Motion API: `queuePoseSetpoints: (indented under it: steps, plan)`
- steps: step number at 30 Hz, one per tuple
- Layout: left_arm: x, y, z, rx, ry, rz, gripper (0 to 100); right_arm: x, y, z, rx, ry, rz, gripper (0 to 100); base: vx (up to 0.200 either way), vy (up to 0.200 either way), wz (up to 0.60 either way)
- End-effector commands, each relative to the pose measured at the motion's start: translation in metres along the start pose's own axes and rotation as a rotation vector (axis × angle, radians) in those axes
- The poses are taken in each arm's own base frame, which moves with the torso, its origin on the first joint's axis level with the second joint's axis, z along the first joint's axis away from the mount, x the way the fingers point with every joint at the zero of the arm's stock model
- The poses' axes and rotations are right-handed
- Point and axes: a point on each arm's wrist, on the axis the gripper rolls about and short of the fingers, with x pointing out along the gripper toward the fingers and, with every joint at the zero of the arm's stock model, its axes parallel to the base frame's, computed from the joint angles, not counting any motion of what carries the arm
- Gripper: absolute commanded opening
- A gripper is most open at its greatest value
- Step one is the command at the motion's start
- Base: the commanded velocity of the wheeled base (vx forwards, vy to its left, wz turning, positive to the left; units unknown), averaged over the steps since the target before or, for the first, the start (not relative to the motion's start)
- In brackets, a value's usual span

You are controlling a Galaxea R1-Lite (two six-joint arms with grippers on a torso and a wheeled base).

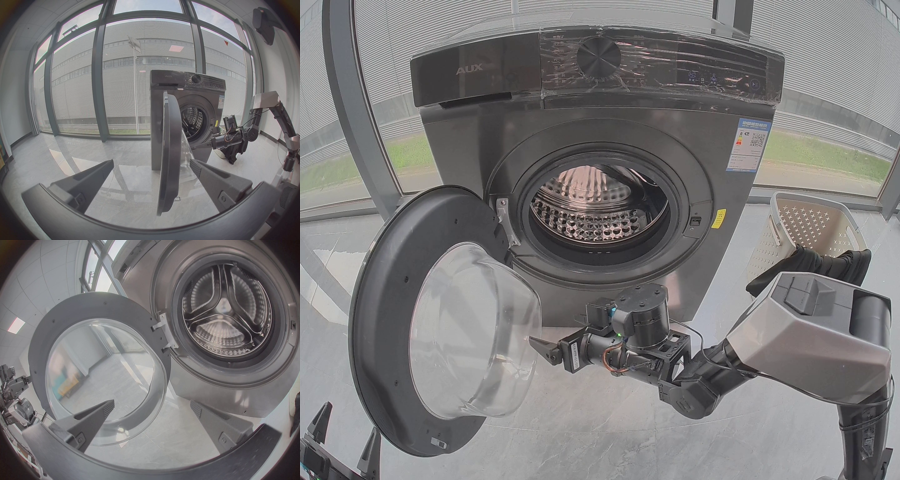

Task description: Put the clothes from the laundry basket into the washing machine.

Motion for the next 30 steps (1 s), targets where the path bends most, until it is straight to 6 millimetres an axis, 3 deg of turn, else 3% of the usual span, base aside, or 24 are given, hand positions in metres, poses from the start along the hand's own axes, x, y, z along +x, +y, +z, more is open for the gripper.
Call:
queuePoseSetpoints:
  steps: [1, 9, 18, 20, 23, 27, 30]
  plan:
    - [0.000, 0.000, -0.005, 0.000, -0.002, -0.001, 100, 0.017, -0.002, -0.006, 0.005, 0.025, -0.020, 100, 0.000, 0.000, 0.00]
    - [0.000, 0.000, -0.005, 0.000, -0.002, 0.001, 100, 0.042, 0.000, -0.018, 0.006, 0.001, -0.047, 100, 0.000, 0.000, 0.00]
    - [0.000, 0.000, -0.005, 0.000, -0.002, 0.001, 100, 0.050, 0.010, -0.009, 0.035, -0.060, -0.040, 100, 0.000, 0.000, 0.00]
    - [0.000, 0.000, -0.005, 0.000, -0.002, 0.001, 100, 0.042, 0.003, -0.006, 0.053, -0.060, -0.088, 100, 0.000, 0.000, 0.00]
    - [0.000, 0.000, -0.005, 0.000, -0.002, 0.001, 100, 0.016, -0.005, 0.021, 0.044, -0.086, -0.124, 100, 0.000, 0.000, 0.00]
    - [0.000, 0.000, -0.005, 0.000, -0.002, 0.001, 100, -0.042, -0.021, 0.060, 0.010, -0.118, -0.186, 100, 0.000, 0.000, 0.00]
    - [0.000, 0.000, -0.005, -0.002, -0.001, -0.001, 100, -0.078, -0.027, 0.072, -0.003, -0.132, -0.219, 100, 0.000, 0.000, 0.00]
